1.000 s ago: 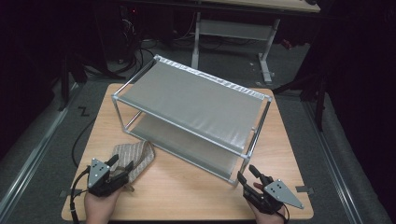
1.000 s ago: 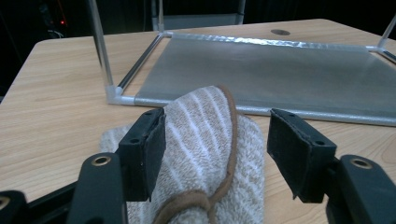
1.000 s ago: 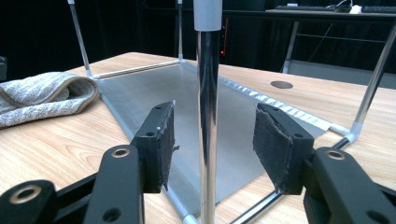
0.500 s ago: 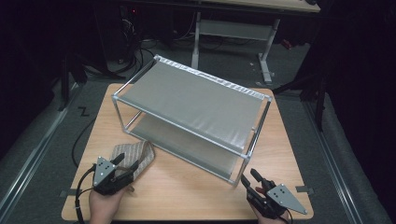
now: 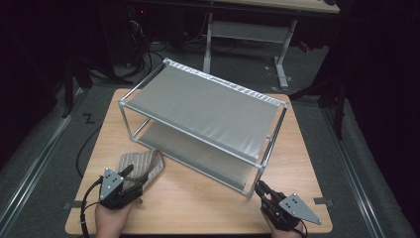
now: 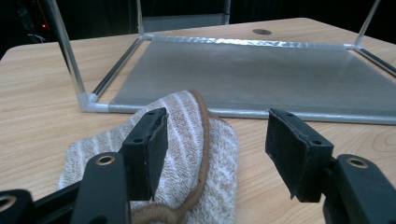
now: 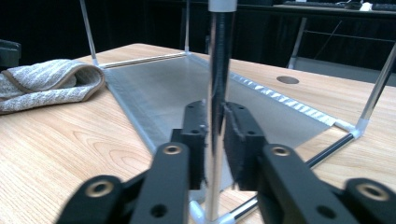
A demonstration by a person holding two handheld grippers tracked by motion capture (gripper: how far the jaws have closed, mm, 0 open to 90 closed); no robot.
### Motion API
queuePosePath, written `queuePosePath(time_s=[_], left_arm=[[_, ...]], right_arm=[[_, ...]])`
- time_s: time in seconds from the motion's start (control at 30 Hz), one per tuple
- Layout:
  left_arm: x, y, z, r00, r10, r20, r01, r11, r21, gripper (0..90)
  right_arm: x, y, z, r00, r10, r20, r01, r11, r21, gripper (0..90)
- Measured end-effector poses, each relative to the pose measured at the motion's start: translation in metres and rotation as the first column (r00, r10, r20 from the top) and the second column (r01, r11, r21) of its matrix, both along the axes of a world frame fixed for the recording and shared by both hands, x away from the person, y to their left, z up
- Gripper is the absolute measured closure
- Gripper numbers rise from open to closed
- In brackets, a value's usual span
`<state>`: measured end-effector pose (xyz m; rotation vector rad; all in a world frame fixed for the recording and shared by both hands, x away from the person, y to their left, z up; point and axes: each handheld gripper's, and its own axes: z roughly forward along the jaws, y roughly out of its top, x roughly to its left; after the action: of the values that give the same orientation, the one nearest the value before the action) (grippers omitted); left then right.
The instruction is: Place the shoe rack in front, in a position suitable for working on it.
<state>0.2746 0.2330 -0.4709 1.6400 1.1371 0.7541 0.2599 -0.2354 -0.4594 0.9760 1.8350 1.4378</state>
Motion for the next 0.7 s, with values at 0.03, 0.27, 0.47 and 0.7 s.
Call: queuePosePath(time_s=[0.03,0.27,0.47,0.7], left_arm=[[0.0,0.0,0.0,1.0,0.0,0.0,0.0,1.0,0.0,39.4],[-0.007,-0.011,0.007,0.9991,-0.038,0.015,0.038,0.9992,0.008,39.7],[-0.009,-0.018,0.012,0.9978,-0.063,0.023,0.062,0.9979,0.017,39.8],[-0.008,-0.021,0.02,0.9959,-0.086,0.027,0.086,0.9961,0.021,40.1]], right_arm=[[0.0,0.001,0.0,1.0,0.001,-0.001,-0.001,1.0,0.0,81.7],[0.004,0.008,0.0,0.9995,0.032,-0.001,-0.032,0.999,0.003,81.6],[0.006,0.031,0.001,0.9953,0.097,0.003,-0.097,0.995,-0.004,81.1],[0.011,0.066,0.006,0.9851,0.172,-0.008,-0.172,0.982,-0.081,79.7]])
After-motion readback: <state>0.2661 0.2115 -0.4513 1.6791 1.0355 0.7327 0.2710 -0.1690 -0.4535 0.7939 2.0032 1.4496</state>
